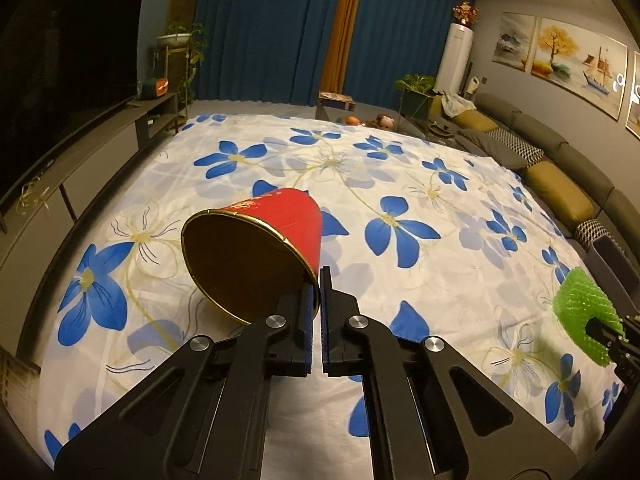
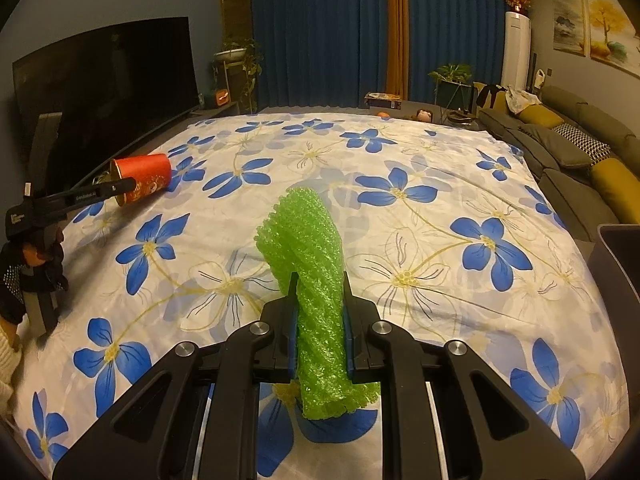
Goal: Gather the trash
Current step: 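Carry the green net and red cup over the grey bin with both tools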
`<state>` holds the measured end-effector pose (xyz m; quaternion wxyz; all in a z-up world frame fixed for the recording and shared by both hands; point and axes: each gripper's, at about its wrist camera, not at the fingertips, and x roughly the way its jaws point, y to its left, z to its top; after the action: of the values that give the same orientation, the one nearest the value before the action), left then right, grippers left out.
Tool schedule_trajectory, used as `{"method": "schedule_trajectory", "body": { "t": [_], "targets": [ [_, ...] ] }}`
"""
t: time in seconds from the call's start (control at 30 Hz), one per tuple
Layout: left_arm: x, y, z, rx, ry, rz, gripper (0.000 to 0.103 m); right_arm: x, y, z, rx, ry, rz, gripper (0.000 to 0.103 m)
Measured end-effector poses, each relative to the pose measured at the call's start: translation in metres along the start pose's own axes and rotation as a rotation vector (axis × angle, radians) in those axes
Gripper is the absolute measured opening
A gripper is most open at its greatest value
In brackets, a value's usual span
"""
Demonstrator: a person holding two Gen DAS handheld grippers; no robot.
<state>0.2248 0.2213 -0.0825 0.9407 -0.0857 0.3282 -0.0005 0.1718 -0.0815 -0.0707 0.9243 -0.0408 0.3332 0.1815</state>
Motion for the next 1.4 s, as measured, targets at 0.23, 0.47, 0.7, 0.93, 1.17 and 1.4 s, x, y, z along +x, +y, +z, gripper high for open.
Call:
{"method": "schedule_trajectory", "body": {
  "t": [0.23, 0.47, 0.7, 0.93, 1.17, 1.4],
  "targets": [
    [-0.021, -0.035, -0.002, 0.059, -0.037, -0.011, 0.002, -0.013, -0.011, 0.000, 0.031, -0.033, -0.009, 0.018],
    [-0.047, -0.093, -0.011, 0.119, -0.073, -0.061, 0.002, -0.029, -0.024, 0.000, 0.052, -0.069, -0.017, 0.018],
    [-0.063, -0.155, -0.019, 0.180, -0.099, -0.133, 0.002, -0.050, -0.048, -0.004, 0.070, -0.101, -0.046, 0.018],
    [-0.066, -0.226, -0.023, 0.255, -0.108, -0.226, 0.002, -0.076, -0.086, -0.005, 0.110, -0.147, -0.110, 0.018],
    [-0.060, -0.309, -0.021, 0.311, -0.111, -0.353, 0.002, -0.100, -0.152, -0.007, 0.190, -0.182, -0.227, 0.018],
    [-0.049, -0.395, -0.020, 0.381, -0.104, -0.491, 0.002, -0.118, -0.224, -0.015, 0.287, -0.201, -0.360, 0.018]
  ]
}}
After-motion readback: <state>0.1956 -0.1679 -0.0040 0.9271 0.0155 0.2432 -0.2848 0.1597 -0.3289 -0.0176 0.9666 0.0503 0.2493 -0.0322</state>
